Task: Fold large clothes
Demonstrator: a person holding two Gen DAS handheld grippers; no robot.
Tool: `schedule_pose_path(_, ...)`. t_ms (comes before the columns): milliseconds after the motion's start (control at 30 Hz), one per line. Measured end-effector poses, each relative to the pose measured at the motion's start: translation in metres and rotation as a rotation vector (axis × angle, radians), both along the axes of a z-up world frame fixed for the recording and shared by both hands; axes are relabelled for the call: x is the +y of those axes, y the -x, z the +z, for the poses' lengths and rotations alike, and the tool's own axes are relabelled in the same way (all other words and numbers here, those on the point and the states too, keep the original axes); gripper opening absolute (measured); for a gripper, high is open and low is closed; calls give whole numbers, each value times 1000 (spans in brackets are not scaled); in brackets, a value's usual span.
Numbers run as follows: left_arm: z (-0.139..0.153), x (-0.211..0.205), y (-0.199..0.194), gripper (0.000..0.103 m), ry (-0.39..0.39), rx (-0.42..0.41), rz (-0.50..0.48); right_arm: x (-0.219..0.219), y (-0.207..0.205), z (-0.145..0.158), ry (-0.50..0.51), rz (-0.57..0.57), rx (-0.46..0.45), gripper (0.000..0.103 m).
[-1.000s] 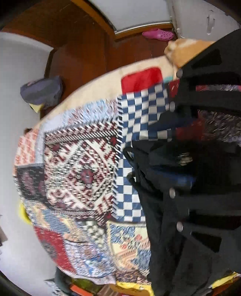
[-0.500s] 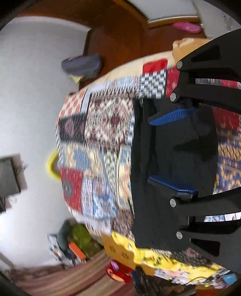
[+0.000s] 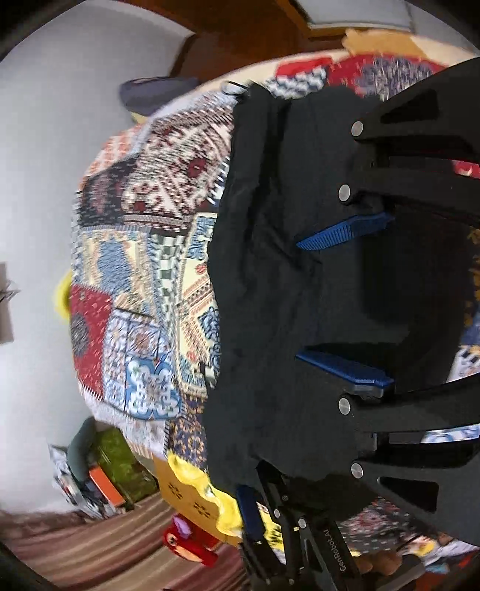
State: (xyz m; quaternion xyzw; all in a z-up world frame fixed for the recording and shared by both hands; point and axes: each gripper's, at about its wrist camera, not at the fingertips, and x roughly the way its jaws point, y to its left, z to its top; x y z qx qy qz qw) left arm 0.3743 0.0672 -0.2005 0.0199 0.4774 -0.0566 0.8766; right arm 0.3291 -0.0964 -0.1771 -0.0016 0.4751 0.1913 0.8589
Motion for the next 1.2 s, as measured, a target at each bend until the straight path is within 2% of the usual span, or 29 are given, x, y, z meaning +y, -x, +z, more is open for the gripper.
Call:
schedule_pose_path(133,-26,7,-24,53,20,51,34,2,-16,-18,4,-12,3,64)
schedule_pose_path(300,-36,14,-23,63,45,37,50,2,-10,-20,11,1,-39,65)
schedule_pose_path(467,-23,23,-10,63,61,39,74,2,-5,-13,25,-15,-28,65)
schedule_pose_path(533,-11,28,3,62,55,17,87,0,0,-8,24,-23,-20,65)
schedule_pose_path(667,9,43,35,62,96,-9,127,-4,15,8,9,-20,-20,65)
schedule_pose_path(767,19,62,65,63,154,-25,194,-4,29,21,14,-12,-44,65)
schedule_pose_path(867,18,83,95,68,262,-30,264,-2,46,33,24,5,-84,65)
schedule_pose_path(933,11,97,113,68,359,-15,297,0,56,40,24,17,-102,65)
schedule_pose_path(1067,-7,111,132,68,441,10,363,5,68,45,25,34,-115,65)
schedule_pose_path(1200,-33,117,143,68,580,78,390,11,75,42,34,53,-124,65)
